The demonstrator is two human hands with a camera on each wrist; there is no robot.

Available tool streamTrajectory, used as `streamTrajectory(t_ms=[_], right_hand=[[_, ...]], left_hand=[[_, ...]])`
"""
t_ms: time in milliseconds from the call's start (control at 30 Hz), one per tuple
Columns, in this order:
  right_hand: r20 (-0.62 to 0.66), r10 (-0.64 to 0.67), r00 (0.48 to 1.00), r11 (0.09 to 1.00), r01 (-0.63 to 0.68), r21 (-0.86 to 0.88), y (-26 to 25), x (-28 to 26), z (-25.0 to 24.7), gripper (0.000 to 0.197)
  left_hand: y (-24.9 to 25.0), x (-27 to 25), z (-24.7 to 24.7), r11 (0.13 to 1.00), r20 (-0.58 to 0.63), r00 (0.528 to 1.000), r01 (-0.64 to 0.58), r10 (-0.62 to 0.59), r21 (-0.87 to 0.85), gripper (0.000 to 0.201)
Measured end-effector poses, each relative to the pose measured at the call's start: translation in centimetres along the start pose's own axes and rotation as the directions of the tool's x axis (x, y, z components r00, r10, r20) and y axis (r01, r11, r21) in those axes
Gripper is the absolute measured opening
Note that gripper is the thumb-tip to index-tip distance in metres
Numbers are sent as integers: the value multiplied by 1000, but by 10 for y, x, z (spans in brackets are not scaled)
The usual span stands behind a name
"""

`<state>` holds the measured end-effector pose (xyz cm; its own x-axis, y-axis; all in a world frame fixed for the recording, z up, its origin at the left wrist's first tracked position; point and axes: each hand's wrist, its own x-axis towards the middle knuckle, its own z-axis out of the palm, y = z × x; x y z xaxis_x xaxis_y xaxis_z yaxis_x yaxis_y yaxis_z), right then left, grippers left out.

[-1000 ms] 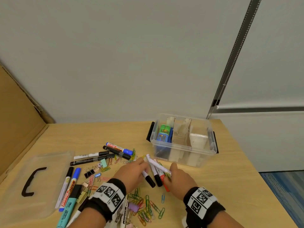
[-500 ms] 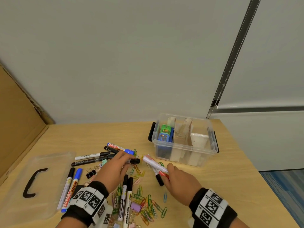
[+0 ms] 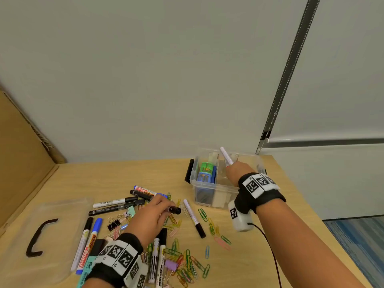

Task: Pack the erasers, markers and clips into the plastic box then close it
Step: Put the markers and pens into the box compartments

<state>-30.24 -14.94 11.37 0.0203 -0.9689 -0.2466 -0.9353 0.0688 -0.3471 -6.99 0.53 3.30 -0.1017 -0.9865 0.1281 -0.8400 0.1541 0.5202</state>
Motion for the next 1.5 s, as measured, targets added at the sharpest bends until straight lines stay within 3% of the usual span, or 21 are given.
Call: streamTrajectory(t_ms=[100,167,267,367,433,600,700,767,833,933,1000,1067,1200,1267,1367,1500], right_hand=[[45,-24,999,999,26,-48,-7,4,1,32],[44,-102,994,988,106,-113,-7,0,-1,46],[-154,-194,969,981,190,-40,9,-11,0,27],[-375,-216,901,935,302,187,36,-15,9,26],[-463,-212,861,932,320,169,56,-16,15,24],[-593,-224,773,949,311,48,83,-23,27,28],[-564,-381,732,885,465,5,57,-36,30,29],[-475,-456,752,854,520,2,31,-42,34,34],[-381,-460,802,880,467,-79,12,-37,41,40],[-191,-335,923,941,318,-116,-7,-23,36,36],[-106,-287,952,956,278,-92,-15,-14,30,29],[-123,-310,943,950,301,-84,-18,-10,24,22],[-400,-330,855,926,375,37,-2,-21,8,15],[-486,-283,827,939,341,34,13,-26,2,16],[-432,-227,873,974,208,-92,24,-25,6,23],[-299,-179,937,982,152,-112,13,-12,16,28]], left_hand=[[-3,-4,-2,1000,-19,1000,-5,5,0,29],[-6,-7,-3,1000,-34,999,1,-1,11,29],[-9,-11,-3,1000,-36,999,8,-8,26,30],[-7,-11,-2,999,-35,999,-15,16,40,31],[-2,-8,-2,998,-26,999,-38,39,42,31],[28,13,-3,988,-2,992,-126,127,88,27],[42,34,-5,986,-32,990,-133,137,100,27],[47,44,-7,988,-50,989,-134,138,79,27],[49,48,-7,988,-56,988,-137,141,68,27],[47,47,-5,988,-50,988,-143,146,65,27],[42,44,-5,988,-52,988,-141,145,63,27],[36,39,-5,990,-55,990,-125,129,65,28],[23,30,-7,993,-58,993,-98,102,68,29],[19,28,-8,994,-63,994,-89,93,63,29],[17,28,-7,995,-65,994,-84,88,57,28],[24,31,-4,992,-52,993,-105,109,63,29]])
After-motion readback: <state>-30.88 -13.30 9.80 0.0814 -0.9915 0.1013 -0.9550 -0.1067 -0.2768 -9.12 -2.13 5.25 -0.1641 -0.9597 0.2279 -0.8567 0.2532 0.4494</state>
